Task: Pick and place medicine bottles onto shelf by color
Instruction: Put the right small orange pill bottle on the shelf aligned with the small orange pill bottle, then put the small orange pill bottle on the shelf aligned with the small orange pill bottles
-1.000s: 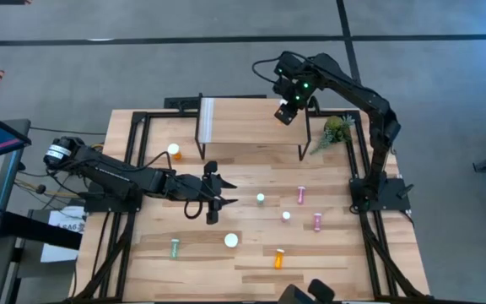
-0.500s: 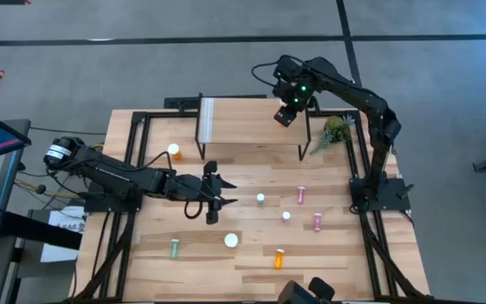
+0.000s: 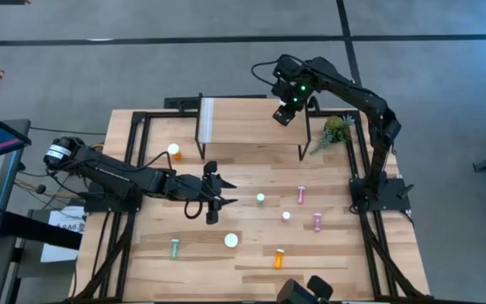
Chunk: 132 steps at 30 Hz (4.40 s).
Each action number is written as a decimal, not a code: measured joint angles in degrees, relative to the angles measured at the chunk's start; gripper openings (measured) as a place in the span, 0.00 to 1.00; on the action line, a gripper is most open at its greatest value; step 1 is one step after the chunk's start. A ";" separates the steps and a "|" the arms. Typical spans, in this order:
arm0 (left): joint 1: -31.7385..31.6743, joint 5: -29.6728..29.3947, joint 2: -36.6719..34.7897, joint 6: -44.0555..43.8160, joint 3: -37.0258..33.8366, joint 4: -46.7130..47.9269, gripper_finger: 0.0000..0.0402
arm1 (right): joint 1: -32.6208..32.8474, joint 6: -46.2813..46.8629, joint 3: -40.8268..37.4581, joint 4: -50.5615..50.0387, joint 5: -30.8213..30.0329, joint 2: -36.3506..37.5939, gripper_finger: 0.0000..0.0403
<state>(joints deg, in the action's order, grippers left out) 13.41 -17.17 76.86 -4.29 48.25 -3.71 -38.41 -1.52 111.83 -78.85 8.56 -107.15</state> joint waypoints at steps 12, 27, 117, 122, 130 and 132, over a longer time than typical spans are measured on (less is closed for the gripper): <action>0.00 0.04 0.00 -0.46 0.00 -0.03 0.45 | 0.00 0.17 0.00 -0.36 -0.92 0.00 0.38; 0.00 0.11 0.00 -0.89 0.00 -0.05 0.45 | 0.11 0.19 0.00 -0.40 -0.96 0.00 0.38; 0.00 0.29 0.01 -2.97 0.02 0.51 0.45 | 10.74 6.06 -9.38 -4.06 -1.03 20.25 0.54; 0.00 0.35 0.00 -2.99 0.02 0.35 0.45 | 26.10 12.31 -15.17 -0.34 -5.16 27.76 0.54; 0.00 0.35 0.02 -3.91 0.02 -0.73 0.45 | 50.69 32.63 -34.42 11.73 -15.96 35.44 0.54; 0.00 0.35 0.02 -3.91 0.02 -0.77 0.45 | 55.52 36.73 -39.10 15.68 -16.56 35.65 0.54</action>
<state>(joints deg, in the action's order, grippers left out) 13.41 -16.82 76.88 -8.21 48.27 -4.49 17.10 35.21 72.73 -63.17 -8.00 -71.50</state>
